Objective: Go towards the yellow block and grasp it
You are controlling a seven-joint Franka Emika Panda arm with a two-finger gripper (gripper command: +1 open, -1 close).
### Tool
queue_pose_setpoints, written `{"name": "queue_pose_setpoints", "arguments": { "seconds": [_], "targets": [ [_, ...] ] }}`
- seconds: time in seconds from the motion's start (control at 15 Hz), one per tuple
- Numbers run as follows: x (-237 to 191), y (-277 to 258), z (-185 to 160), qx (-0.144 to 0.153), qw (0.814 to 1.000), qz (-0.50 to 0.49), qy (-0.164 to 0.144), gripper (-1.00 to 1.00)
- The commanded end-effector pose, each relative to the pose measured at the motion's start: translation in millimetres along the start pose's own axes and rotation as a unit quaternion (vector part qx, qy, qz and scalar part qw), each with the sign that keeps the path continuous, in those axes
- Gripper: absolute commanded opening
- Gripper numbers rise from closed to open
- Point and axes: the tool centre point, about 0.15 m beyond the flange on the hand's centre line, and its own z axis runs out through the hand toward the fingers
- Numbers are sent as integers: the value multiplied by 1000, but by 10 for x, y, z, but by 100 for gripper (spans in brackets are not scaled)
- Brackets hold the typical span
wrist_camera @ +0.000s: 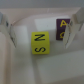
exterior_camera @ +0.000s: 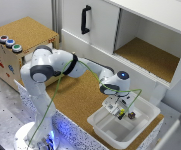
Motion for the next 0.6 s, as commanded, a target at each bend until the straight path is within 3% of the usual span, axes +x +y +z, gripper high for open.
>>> {"name": "queue_pose_setpoints", "arguments": {
  "seconds": [0.0, 0.07, 0.13, 0.53],
  "targets": [
    [381, 69, 315, 30, 999, -12, -7, 100],
    [415, 72, 325, 32, 999, -8, -5, 100],
    [436, 74, 322, 35, 999, -5, 2, -100],
    [339, 71, 416, 55, 998, 8, -12, -100]
  ]
}}
